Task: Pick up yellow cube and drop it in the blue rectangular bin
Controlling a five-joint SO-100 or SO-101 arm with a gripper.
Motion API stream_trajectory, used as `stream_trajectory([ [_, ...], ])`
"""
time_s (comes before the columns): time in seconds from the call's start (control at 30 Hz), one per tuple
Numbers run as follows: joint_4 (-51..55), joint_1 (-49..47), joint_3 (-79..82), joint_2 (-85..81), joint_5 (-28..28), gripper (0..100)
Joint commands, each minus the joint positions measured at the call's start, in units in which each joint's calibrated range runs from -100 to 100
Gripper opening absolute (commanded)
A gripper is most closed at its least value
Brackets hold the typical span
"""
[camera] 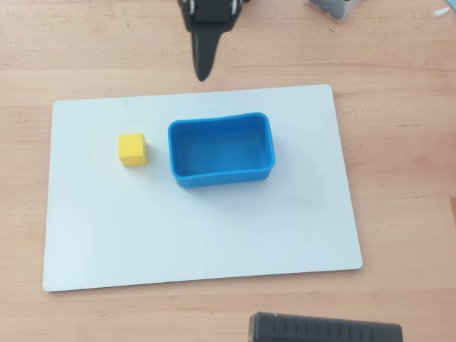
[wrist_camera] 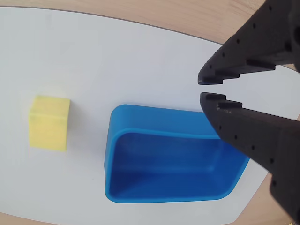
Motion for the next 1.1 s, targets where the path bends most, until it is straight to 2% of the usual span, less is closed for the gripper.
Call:
stream_trajectory([
  [0.0, 4.5, 4.5, -19.5, 11.4, 1.6, 0],
  [0.2, 8.8, 6.2, -32.4, 25.4, 2.9, 0],
  [0.63, 9.1, 11.2, -51.9, 44.6, 9.6, 0],
  [0.83, 9.2, 14.2, -58.8, 53.8, 10.6, 0],
  [1.07, 10.4, 13.2, -66.0, 61.7, 10.4, 0],
])
